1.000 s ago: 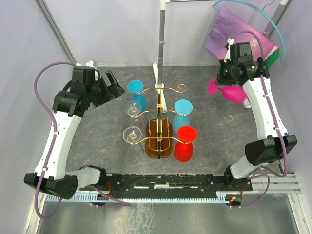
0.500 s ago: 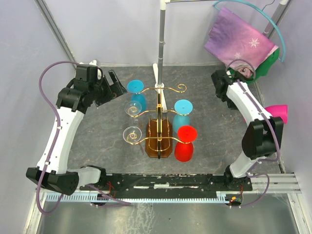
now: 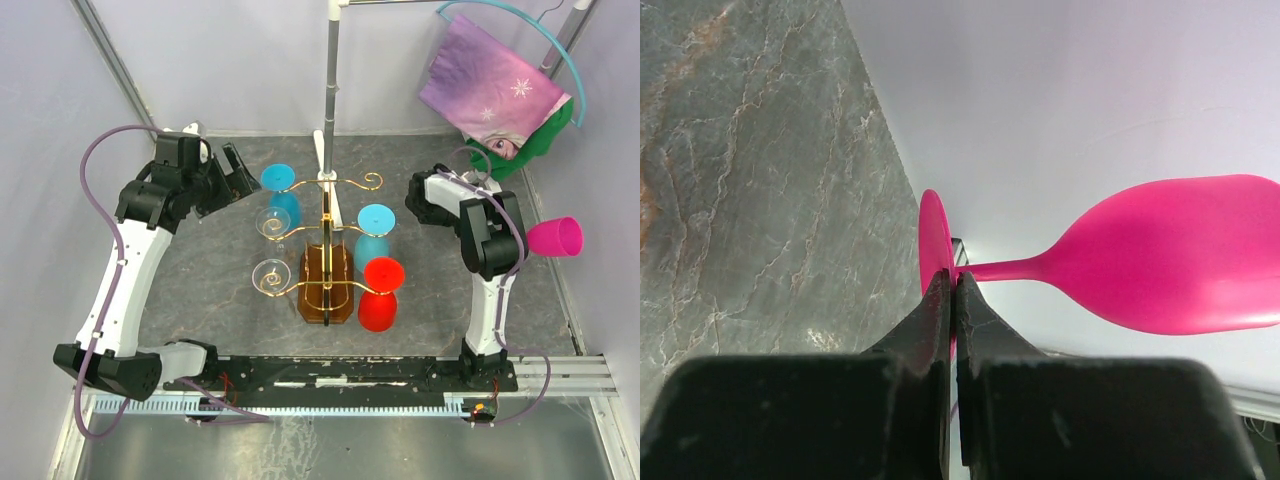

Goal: Take the wine glass off the wine glass rack

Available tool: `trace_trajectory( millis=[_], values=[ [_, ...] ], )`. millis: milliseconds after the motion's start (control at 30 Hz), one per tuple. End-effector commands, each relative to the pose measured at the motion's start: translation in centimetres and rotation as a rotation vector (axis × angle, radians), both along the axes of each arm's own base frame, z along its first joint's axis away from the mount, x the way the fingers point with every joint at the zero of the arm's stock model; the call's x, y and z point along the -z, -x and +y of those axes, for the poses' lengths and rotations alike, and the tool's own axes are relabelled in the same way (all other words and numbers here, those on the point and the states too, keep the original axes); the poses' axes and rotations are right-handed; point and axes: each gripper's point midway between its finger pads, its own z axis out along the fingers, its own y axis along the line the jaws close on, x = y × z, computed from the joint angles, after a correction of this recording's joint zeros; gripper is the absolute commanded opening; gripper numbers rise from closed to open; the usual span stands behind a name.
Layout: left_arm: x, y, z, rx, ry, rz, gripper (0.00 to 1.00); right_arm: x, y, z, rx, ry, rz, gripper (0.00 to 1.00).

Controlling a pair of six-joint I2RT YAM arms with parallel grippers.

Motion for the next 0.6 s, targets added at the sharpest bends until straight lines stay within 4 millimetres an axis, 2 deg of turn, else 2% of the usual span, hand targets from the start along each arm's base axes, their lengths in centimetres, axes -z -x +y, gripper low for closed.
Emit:
trace_trajectory(
  millis=[0, 100, 333, 567],
  values=[
    [-1.5, 0.4, 0.1, 0.018, -0.002, -0.065, 0.99, -0.6, -0.1, -0.3, -0.003, 0.028, -0.062, 0.00],
    [-1.5, 0.6, 0.2, 0.012, -0.005, -0.069, 0.99, 0.3, 0.0, -0.4, 0.000, 0.049, -0.033, 0.00],
    [-1.4, 0.7, 0.0, 0.018, 0.009, -0.062, 0.99, 4.4, 0.6, -0.7, 0.032, 0.037, 0.065, 0.00],
    [-1.7, 1.0, 0.0, 0.014, 0.017, -0.071, 0.99, 6.0, 0.7, -0.8, 0.039, -0.053, 0.105, 0.00]
  ],
)
